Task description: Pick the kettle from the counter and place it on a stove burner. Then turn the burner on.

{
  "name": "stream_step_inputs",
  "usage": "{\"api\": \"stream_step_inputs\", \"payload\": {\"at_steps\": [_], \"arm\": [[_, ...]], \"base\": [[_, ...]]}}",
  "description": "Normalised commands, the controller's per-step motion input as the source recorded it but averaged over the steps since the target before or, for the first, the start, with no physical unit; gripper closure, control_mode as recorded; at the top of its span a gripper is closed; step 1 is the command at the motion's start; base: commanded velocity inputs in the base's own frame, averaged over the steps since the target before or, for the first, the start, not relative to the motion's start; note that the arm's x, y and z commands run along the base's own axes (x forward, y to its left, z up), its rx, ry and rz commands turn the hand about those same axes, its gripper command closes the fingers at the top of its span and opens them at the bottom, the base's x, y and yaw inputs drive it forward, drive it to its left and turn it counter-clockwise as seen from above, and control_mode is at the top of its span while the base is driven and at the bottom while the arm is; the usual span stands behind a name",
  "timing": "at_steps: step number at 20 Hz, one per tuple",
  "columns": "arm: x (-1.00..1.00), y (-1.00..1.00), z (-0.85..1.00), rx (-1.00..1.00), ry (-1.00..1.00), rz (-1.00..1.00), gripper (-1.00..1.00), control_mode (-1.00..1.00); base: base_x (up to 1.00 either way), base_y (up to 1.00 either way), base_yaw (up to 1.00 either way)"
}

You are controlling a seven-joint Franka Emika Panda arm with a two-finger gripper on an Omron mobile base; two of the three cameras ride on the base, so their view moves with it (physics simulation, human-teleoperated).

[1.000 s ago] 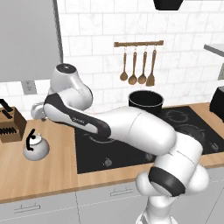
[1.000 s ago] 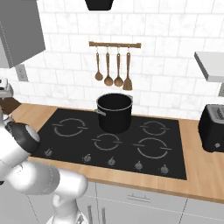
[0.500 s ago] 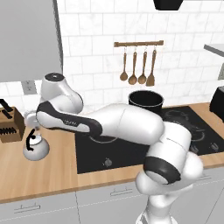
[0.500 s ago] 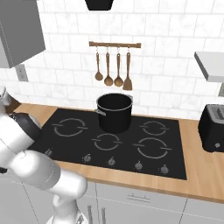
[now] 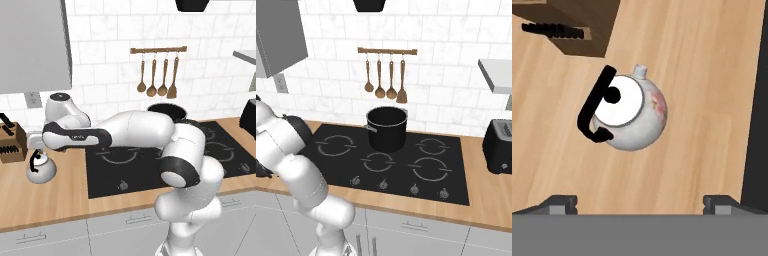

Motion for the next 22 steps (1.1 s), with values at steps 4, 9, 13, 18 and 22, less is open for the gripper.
{"api": "stream_step_inputs", "payload": {"at_steps": [4, 9, 13, 18, 22], "arm": [[0.11, 0.21, -0.25, 0.00, 0.07, -0.08, -1.00, -1.00], [0.00, 0.28, -0.05, -0.01, 0.03, 0.00, -1.00, -1.00], [0.03, 0.11, 0.00, -0.05, 0.01, 0.00, -1.00, -1.00], [0.08, 0.00, -0.10, -0.06, 0.07, 0.00, -1.00, -1.00], [0.04, 0.00, -0.24, -0.01, 0.07, 0.00, -1.00, -1.00]], "base": [[0.00, 0.00, 0.00], [0.00, 0.00, 0.00], [0.00, 0.00, 0.00], [0.00, 0.00, 0.00], [0.00, 0.00, 0.00]]}}
